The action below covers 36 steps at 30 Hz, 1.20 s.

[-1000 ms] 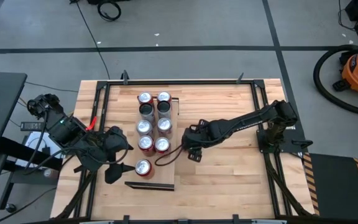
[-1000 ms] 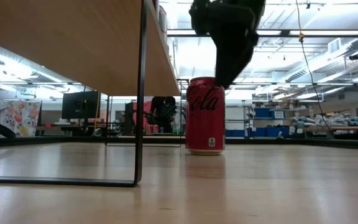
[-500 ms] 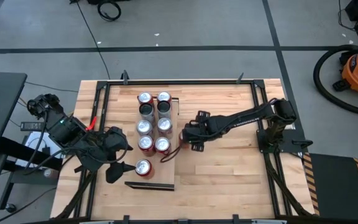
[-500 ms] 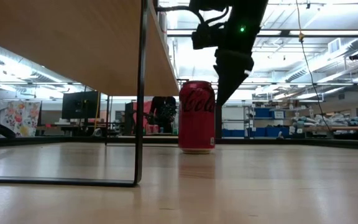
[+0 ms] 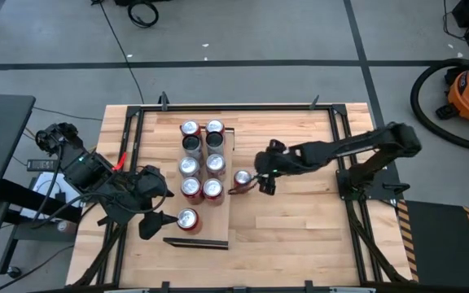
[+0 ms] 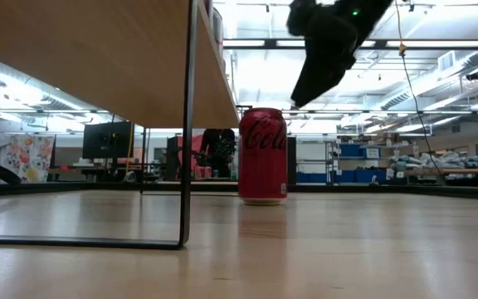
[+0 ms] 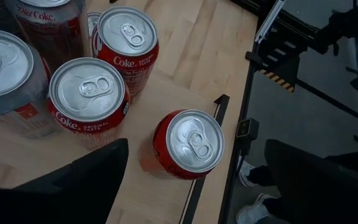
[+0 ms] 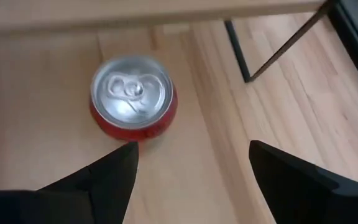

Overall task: Place canned beverage on shelf
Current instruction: Put the red and black soda can aligned with the other red and black soda can on the shelf

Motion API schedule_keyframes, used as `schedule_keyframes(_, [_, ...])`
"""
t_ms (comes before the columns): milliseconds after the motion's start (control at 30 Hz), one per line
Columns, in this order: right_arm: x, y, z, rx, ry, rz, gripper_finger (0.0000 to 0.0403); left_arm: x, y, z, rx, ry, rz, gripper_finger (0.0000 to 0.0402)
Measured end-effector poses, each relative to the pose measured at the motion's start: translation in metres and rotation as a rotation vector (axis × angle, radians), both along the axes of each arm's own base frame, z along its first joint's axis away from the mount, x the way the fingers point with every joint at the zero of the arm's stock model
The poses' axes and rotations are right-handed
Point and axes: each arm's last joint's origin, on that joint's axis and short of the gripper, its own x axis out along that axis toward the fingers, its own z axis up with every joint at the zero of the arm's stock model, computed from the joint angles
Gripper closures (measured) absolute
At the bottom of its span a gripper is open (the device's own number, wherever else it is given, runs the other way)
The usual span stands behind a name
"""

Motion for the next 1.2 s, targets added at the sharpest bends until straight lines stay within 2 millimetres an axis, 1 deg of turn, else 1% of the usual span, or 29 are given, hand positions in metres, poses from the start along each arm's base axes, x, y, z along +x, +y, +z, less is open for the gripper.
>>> schedule_keyframes(67, [-0.007, 0.001, 0.001, 0.022, -0.092, -0.01, 0.0087, 0.0, 0.0, 0.0, 0.0, 0.0, 0.0, 0.0013])
schedule_keyframes(167, [-0.011, 0.002, 0.001, 0.087, -0.213, 0.019, 0.0077, 0.0, 0.0, 0.0, -0.001, 0.001, 0.0, 0.0013])
schedule_keyframes(300, [-0.008, 0.004, -0.005, 0.12, -0.275, 0.056, 0.0044, 0.0, 0.0, 0.0, -0.002, 0.001, -0.001, 0.0013])
schedule_keyframes(400, [-0.002, 0.004, -0.011, 0.082, -0.296, 0.037, 0.0015, 0.0, 0.0, 0.0, -0.001, 0.001, 0.0, 0.0013])
schedule_keyframes(467, [0.003, 0.004, -0.016, 0.068, -0.342, 0.044, 0.0006, 0.0, 0.0, 0.0, -0.002, 0.001, -0.001, 0.0013])
schedule_keyframes(567, [0.012, 0.004, -0.026, 0.066, -0.415, 0.054, 0.0009, 0.0, 0.0, 0.0, -0.012, 0.002, 0.009, 0.0013])
schedule_keyframes(700, [0.023, 0.005, -0.043, 0.037, -0.446, 0.075, 0.0006, 0.0, 0.0, 0.0, -0.042, 0.005, 0.038, 0.0013])
schedule_keyframes(867, [0.03, 0.002, -0.063, -0.013, -0.388, 0.051, 0.0005, 0.0, 0.0, 0.0, -0.073, 0.009, 0.07, 0.0013])
schedule_keyframes(1067, [0.035, 0.003, -0.077, 0.023, -0.368, 0.063, 0.0008, 0.0, 0.0, 0.0, -0.096, 0.012, 0.092, 0.0013])
schedule_keyframes(1133, [0.035, 0.004, -0.076, 0.043, -0.37, 0.085, 0.0016, 0.0, 0.0, 0.0, -0.102, 0.013, 0.098, 0.0013])
schedule_keyframes(1200, [0.035, 0.004, -0.076, 0.046, -0.367, 0.121, 0.0031, 0.0, 0.0, 0.0, -0.106, 0.013, 0.102, 0.0013])
